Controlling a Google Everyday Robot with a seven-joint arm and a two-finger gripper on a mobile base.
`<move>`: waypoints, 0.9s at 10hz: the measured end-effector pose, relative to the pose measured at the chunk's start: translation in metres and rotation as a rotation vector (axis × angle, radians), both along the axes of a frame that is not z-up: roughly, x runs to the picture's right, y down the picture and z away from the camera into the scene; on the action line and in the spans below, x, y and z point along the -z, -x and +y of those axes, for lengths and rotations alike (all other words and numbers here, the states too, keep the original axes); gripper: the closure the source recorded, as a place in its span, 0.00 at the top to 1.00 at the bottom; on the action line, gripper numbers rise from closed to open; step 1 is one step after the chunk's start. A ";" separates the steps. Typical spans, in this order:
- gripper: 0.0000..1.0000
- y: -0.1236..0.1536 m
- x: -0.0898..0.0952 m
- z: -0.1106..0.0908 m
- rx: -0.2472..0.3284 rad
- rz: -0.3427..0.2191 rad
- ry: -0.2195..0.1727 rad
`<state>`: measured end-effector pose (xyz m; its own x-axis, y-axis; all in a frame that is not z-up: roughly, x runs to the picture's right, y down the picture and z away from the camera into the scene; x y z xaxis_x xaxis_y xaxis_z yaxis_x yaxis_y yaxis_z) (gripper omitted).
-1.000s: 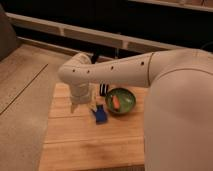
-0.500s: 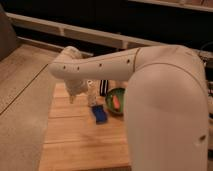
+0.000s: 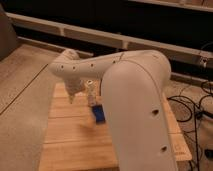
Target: Knock the bottle over
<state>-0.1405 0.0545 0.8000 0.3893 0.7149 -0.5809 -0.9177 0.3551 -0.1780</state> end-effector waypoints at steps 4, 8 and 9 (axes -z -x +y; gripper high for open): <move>0.65 0.003 -0.034 0.010 -0.026 -0.001 0.107; 0.65 0.006 -0.053 -0.022 0.051 -0.192 0.116; 0.65 0.004 -0.052 -0.030 0.065 -0.222 0.114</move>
<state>-0.1446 0.0250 0.8522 0.5592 0.6191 -0.5514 -0.8276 0.3784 -0.4146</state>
